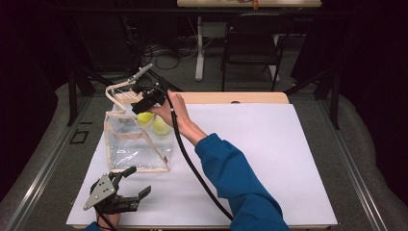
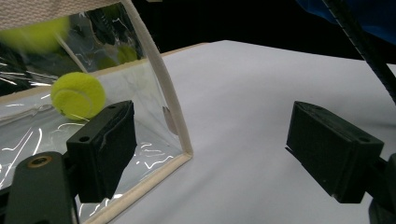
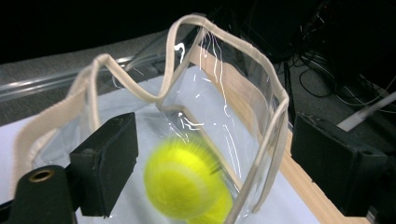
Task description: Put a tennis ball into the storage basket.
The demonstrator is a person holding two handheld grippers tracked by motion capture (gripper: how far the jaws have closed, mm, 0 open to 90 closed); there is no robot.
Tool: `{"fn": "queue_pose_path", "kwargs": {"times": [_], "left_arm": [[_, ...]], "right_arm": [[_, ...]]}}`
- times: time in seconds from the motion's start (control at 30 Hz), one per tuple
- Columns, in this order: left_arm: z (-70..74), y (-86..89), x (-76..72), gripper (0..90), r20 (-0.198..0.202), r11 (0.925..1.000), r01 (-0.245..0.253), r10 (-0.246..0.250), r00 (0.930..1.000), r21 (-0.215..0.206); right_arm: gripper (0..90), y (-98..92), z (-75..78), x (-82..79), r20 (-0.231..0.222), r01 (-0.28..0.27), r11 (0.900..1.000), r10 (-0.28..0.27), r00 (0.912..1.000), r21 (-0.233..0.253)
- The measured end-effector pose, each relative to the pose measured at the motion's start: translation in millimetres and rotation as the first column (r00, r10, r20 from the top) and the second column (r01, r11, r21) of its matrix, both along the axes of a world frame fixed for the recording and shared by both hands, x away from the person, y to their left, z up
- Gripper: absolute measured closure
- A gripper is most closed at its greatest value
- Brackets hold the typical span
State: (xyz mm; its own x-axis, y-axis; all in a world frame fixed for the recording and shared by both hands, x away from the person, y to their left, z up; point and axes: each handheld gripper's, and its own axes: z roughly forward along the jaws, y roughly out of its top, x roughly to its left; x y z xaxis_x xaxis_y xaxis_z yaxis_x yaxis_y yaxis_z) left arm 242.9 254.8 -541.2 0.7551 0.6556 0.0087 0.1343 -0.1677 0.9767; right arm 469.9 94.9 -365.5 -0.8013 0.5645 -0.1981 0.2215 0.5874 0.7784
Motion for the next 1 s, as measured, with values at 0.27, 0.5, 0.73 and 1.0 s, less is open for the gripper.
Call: {"fn": "queue_pose_path", "kwargs": {"times": [0.27,0.5,0.73,1.0], "left_arm": [[0.0,-0.2,-0.1,15.8,0.0,1.0,0.001,-0.001,1.0,0.0],[-0.6,-1.0,0.2,15.8,-0.001,1.0,0.004,-0.004,1.0,0.005],[-0.5,-1.6,-0.1,15.8,-0.002,0.9999,0.001,-0.001,1.0,0.012],[-0.9,-3.6,0.8,15.8,-0.002,0.9998,0.007,-0.007,1.0,0.019]], "right_arm": [[11.9,-18.8,9.6,-5.1,-0.043,-0.035,0.998,0.037,0.9984,0.058],[5.5,-35.6,11.2,-11.6,-0.074,-0.084,0.994,0.089,0.9933,0.071],[0.9,-48.5,10.0,-18.0,-0.093,-0.103,0.993,0.108,0.9898,0.051],[0.0,-68.5,5.0,-23.0,-0.123,-0.113,0.993,0.117,0.9855,0.037]]}}
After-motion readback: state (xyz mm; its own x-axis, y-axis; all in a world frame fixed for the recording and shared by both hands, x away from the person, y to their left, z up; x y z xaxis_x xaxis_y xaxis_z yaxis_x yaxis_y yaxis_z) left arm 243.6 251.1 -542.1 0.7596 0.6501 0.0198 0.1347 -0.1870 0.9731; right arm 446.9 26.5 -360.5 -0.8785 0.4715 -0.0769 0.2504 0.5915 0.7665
